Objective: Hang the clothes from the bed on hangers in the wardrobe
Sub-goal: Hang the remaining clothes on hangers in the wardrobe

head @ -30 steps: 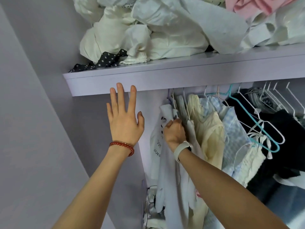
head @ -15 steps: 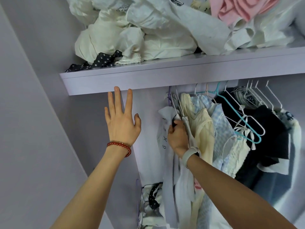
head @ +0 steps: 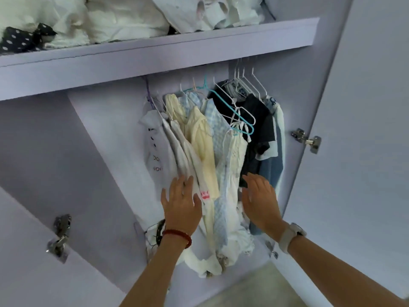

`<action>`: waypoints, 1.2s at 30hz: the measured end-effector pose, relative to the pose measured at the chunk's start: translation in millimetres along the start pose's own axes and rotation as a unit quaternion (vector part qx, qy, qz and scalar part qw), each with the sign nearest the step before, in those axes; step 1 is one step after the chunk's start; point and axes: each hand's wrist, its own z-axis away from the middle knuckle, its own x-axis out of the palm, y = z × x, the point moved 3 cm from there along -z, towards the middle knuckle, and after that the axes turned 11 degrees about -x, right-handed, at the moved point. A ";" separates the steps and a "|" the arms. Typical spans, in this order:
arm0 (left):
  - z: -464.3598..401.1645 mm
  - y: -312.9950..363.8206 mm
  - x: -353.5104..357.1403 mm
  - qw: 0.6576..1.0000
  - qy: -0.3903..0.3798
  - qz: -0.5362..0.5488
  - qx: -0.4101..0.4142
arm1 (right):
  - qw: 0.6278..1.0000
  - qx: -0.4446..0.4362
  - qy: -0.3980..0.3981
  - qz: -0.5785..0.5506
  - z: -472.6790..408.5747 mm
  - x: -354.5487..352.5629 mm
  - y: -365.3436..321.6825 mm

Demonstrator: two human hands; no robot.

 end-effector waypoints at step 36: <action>769.7 530.9 237.3 0.456 -0.578 -0.170 0.654 | 0.448 0.855 0.243 0.098 931.3 -345.1 190.9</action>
